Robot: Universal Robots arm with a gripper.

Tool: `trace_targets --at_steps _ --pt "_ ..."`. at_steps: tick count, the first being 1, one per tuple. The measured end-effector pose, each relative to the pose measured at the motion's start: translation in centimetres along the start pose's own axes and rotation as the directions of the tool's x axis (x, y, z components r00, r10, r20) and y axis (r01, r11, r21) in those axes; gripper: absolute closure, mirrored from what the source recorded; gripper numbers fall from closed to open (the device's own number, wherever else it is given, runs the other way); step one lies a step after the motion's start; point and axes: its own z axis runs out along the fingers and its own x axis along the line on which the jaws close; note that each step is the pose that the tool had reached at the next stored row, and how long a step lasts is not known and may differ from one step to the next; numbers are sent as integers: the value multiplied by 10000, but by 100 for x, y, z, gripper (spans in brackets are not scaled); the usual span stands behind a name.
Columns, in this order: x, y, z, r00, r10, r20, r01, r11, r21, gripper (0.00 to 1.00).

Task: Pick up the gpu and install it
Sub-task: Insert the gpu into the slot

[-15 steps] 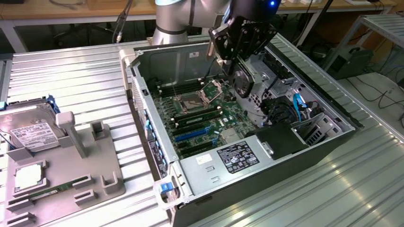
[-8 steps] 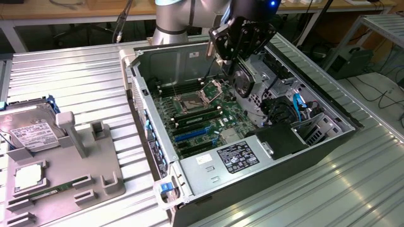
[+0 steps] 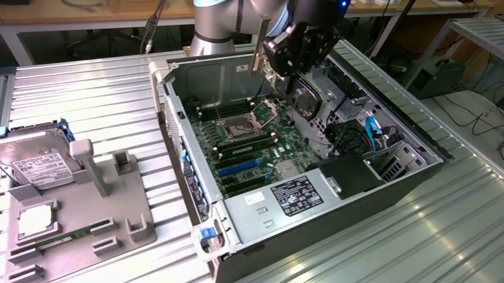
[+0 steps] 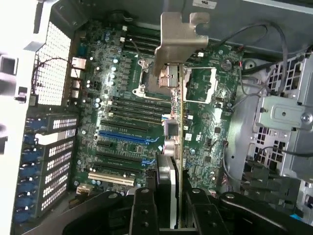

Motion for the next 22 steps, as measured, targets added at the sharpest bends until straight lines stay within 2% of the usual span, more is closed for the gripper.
trace_targets --at_steps 6,13,14,22 --pt "0 0 0 9935 -1138 -24 1138 9935 -23 72" --pt "0 -2 0 9796 -2008 -40 2008 9796 -43 72" --pt "1 -3 0 9720 -2349 -47 2348 9720 -51 72" --pt "1 -7 0 9409 -3388 -64 3387 9409 -77 72"
